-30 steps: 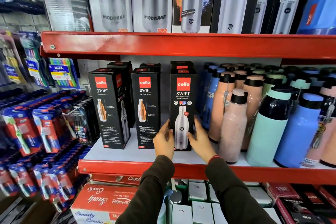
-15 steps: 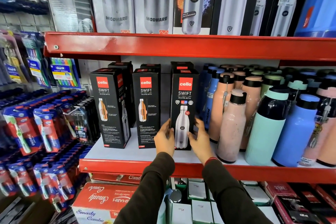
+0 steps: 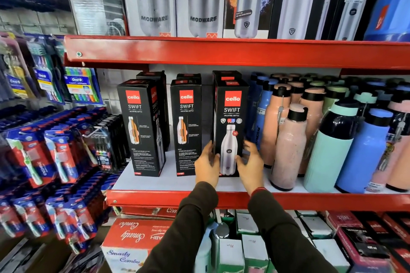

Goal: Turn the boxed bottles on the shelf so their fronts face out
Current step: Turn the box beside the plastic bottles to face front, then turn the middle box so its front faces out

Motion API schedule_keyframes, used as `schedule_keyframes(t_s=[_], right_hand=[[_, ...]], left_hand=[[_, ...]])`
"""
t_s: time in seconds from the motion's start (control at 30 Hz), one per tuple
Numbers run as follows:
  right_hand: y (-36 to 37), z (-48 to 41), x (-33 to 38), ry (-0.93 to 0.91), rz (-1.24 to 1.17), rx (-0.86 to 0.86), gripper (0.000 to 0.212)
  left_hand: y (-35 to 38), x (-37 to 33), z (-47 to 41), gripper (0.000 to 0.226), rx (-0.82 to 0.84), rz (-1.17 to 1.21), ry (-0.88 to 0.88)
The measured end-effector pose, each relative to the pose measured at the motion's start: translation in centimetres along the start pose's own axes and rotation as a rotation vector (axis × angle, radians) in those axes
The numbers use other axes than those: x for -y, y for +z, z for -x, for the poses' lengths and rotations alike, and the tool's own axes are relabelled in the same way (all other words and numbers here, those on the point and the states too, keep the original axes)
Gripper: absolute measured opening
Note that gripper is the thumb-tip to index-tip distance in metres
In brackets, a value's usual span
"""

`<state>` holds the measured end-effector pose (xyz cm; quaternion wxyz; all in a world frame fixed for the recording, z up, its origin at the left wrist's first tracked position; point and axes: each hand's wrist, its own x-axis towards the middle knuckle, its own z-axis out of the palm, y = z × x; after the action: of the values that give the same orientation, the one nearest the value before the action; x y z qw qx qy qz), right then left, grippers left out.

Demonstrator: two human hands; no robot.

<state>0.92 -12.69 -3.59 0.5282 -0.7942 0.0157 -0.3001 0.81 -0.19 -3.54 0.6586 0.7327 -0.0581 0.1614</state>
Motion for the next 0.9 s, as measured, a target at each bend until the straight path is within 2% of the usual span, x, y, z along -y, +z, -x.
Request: schedule_keyframes(t_s=[0.1, 0.2, 0.27, 0.33, 0.43, 0.53, 0.73, 0.83, 0.9], right_hand=[[0.4, 0.5, 0.8, 0.017, -0.047, -0.156, 0.048], [0.8, 2.2, 3.3, -0.098, -0.144, -0.308, 0.039], [2.0, 3.3, 4.8, -0.158, -0.209, -0.279, 0.031], [3.6, 4.1, 5.7, -0.163, -0.256, -0.168, 0.028], [6.0, 4.9, 5.8, -0.131, -0.263, 0.032, 0.036], [8.1, 5.0, 5.3, -0.026, -0.218, 0.141, 0.043], [10.6, 3.6, 4.6, 0.119, -0.093, 0.239, 0.050], [11.6, 3.3, 3.7, 0.124, -0.092, 0.224, 0.051], [11.8, 3.5, 3.4, 0.121, -0.105, 0.219, 0.053]], left_hand=[[-1.5, -0.8, 0.4, 0.046, -0.034, 0.038, 0.089], [-3.6, -1.3, 1.0, 0.037, -0.160, 0.072, 0.259], [-4.9, -1.3, 0.9, 0.035, -0.267, 0.079, 0.355], [-6.1, -1.0, 0.5, 0.036, -0.354, 0.039, 0.389], [-7.7, 0.0, -0.6, 0.042, -0.406, -0.031, 0.309], [-8.8, 1.0, -1.2, 0.047, -0.317, -0.069, 0.198], [-10.1, 1.1, -2.1, 0.049, -0.037, 0.066, -0.120], [-10.7, 2.1, -3.2, 0.069, -0.024, 0.248, -0.215], [-11.0, 2.7, -3.5, 0.070, -0.039, 0.264, -0.227]])
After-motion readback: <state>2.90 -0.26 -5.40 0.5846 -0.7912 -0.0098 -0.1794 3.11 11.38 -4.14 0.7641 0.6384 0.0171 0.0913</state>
